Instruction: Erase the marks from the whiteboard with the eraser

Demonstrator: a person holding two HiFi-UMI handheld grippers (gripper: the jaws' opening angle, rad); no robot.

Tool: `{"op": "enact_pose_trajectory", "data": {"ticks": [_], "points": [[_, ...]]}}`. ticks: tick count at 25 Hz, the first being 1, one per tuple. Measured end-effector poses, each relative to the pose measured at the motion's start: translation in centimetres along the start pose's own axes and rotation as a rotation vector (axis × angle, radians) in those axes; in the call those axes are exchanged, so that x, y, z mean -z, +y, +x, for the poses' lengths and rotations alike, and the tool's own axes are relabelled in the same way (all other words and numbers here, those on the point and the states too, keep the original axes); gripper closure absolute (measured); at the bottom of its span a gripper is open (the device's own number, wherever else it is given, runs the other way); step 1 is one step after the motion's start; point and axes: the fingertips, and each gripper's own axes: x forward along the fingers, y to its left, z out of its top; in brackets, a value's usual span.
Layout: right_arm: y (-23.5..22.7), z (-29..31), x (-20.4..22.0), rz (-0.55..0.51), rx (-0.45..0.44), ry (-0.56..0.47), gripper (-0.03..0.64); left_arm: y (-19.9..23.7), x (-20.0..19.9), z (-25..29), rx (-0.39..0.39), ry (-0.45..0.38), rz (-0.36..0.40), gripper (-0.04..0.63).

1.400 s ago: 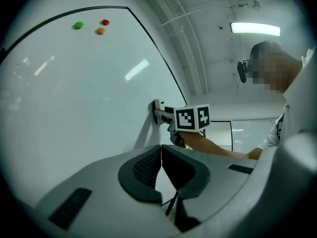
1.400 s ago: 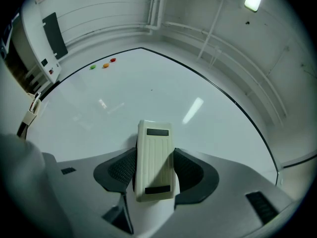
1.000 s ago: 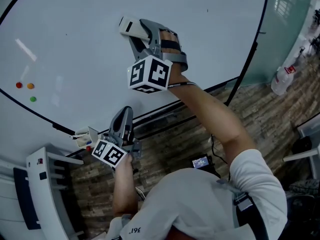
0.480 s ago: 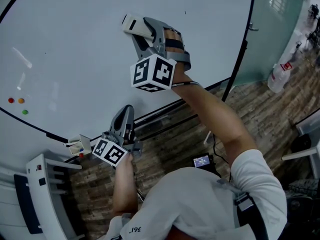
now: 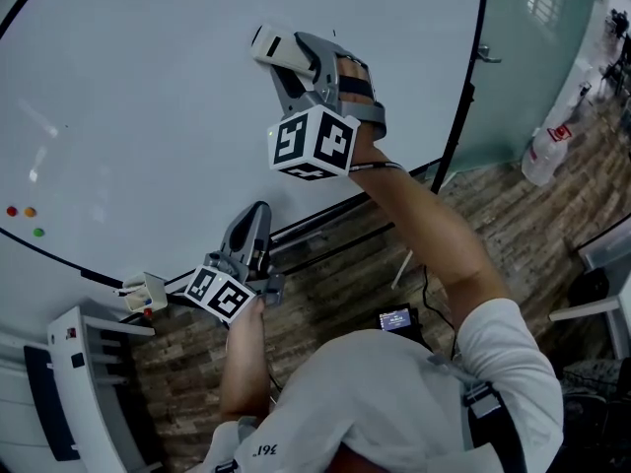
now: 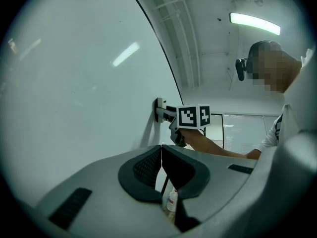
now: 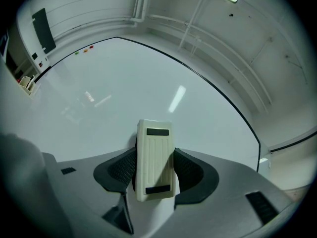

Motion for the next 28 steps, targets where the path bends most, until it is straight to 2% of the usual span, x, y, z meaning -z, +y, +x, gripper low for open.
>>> {"op": "enact_pose_trajectory", "data": {"ticks": [15,28], "points": [[-5.4,-0.3,6.4,0.018,0.029,0.057,0.365,-2.4,2.1,4.1,0.025,0.032,-0.002,0.589],[-9.1,-0.9,11.4,0.038,0.062,0.126,0.365,-3.2,3.4,3.7,0.012,0.050,-0.012,0.589]]}}
